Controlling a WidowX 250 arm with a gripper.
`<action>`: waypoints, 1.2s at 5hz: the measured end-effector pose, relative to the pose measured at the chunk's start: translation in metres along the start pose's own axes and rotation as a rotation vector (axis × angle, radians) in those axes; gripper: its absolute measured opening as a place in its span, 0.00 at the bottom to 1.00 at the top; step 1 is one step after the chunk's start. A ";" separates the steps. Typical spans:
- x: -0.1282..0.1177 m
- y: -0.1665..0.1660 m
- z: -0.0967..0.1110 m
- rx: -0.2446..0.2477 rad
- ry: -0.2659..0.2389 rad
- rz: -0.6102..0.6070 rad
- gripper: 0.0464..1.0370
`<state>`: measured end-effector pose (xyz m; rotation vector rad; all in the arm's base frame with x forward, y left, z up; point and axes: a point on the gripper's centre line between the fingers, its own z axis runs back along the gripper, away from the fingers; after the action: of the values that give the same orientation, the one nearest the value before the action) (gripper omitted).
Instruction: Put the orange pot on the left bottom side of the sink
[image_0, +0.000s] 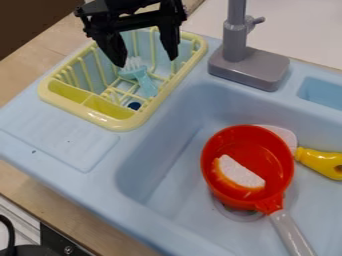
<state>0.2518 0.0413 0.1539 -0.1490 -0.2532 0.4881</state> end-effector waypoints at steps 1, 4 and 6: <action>-0.003 0.001 -0.004 0.004 0.020 0.003 0.96; -0.049 -0.031 -0.012 0.052 0.111 -0.076 0.96; -0.094 -0.071 -0.012 0.043 0.188 -0.014 0.96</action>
<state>0.2067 -0.0671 0.1372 -0.1505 -0.0597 0.4619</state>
